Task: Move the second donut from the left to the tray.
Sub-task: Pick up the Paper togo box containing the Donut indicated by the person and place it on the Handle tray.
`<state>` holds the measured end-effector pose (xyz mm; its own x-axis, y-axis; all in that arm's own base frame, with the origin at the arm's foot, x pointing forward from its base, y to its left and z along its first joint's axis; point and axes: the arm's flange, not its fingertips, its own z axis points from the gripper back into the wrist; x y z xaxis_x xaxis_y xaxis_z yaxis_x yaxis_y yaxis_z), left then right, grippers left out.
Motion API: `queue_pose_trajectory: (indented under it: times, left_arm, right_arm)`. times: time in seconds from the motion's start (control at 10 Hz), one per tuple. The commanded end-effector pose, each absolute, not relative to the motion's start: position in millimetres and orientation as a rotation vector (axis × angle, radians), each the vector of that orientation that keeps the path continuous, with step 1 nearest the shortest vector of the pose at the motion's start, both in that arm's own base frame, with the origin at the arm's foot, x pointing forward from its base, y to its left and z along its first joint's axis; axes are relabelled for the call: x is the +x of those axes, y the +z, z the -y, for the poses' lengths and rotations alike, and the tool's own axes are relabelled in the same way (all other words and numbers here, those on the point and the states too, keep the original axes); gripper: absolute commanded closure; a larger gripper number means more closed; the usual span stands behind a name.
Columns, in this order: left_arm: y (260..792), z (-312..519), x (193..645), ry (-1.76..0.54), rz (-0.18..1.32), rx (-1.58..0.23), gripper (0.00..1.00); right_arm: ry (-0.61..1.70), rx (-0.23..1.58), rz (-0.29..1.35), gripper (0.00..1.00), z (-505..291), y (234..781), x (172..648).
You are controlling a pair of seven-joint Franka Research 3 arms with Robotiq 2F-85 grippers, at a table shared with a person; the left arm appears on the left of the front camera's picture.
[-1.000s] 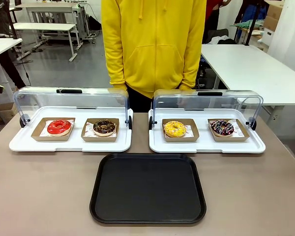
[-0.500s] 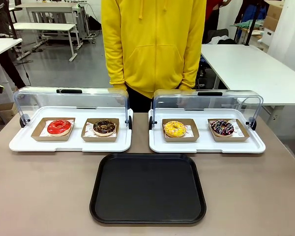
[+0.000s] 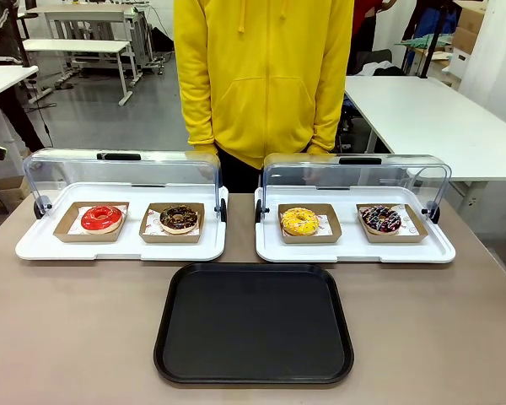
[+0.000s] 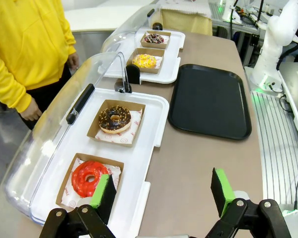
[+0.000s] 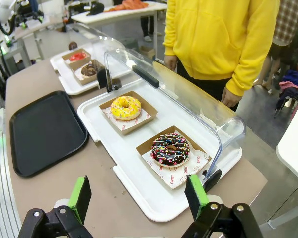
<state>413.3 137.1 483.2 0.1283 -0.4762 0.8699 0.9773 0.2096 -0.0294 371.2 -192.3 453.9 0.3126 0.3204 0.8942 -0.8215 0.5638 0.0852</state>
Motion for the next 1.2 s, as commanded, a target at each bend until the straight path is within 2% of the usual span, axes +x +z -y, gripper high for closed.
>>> queue_pose_trajectory:
  times: [0.0, 1.1]
  left_arm:
    - [486.0, -137.0, 414.3, -1.210, 0.865, -0.736, 0.00]
    - [486.0, -137.0, 414.3, -1.210, 0.865, -0.736, 0.00]
  right_arm:
    - [0.823, 0.604, 1.011, 0.00, 192.3, 453.9, 373.7]
    - [0.823, 0.604, 1.011, 0.00, 192.3, 453.9, 373.7]
